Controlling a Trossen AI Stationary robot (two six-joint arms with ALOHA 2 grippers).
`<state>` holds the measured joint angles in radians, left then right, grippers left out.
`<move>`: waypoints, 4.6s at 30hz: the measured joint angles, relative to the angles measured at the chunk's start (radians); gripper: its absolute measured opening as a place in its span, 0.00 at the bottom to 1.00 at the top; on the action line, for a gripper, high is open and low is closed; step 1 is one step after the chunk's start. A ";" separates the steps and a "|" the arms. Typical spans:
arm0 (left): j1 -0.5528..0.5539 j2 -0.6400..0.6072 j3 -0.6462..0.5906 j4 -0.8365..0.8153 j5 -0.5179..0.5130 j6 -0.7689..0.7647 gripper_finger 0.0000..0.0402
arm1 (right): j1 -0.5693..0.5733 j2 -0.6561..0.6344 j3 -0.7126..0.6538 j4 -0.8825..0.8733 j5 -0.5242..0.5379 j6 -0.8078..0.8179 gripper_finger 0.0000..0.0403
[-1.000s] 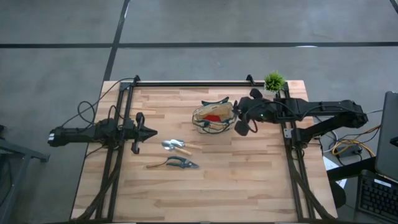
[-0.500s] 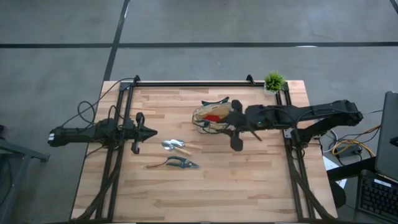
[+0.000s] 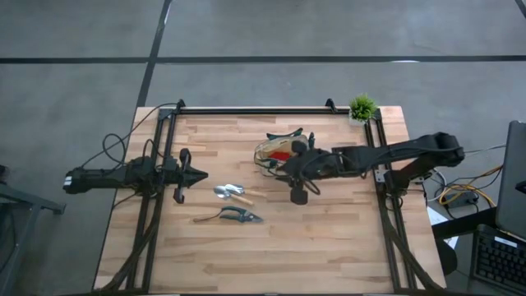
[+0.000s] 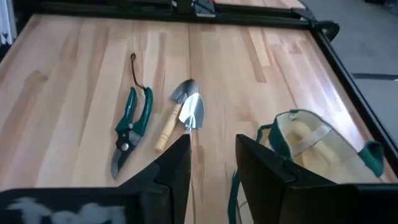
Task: Pick & Place Garden tools in Gardening bag
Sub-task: Put the green scissors into the brown bag
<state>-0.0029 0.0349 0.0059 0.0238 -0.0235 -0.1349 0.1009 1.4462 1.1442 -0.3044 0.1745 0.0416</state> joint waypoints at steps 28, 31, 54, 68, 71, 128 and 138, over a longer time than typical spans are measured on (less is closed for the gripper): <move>0.000 0.000 0.000 0.000 0.000 0.000 0.06 | 0.039 -0.030 0.000 -0.062 0.001 0.001 0.02; 0.000 0.000 0.000 0.000 0.000 0.000 0.06 | 0.039 -0.037 0.000 -0.064 0.001 0.007 0.02; 0.000 0.000 0.000 0.000 0.000 0.000 0.06 | 0.211 -0.562 -0.404 0.205 0.148 -0.062 0.02; 0.000 0.000 0.000 0.000 0.000 0.000 0.06 | 0.204 -0.985 -0.762 0.212 0.144 0.004 0.02; 0.000 0.000 0.000 0.003 0.000 0.000 0.06 | 0.204 -1.039 -0.819 0.210 0.127 0.026 0.02; -0.428 0.835 0.382 -0.351 -0.058 -0.609 0.38 | 0.204 -1.320 -0.953 0.206 -0.095 -0.017 0.02; -0.466 1.039 0.385 -0.355 -0.120 -0.702 0.36 | 0.204 -1.319 -0.953 0.205 -0.096 -0.016 0.02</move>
<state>-0.4686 1.0742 0.3904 -0.3307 -0.1432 -0.8371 0.3050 0.1272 0.1909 -0.0990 0.0788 0.0254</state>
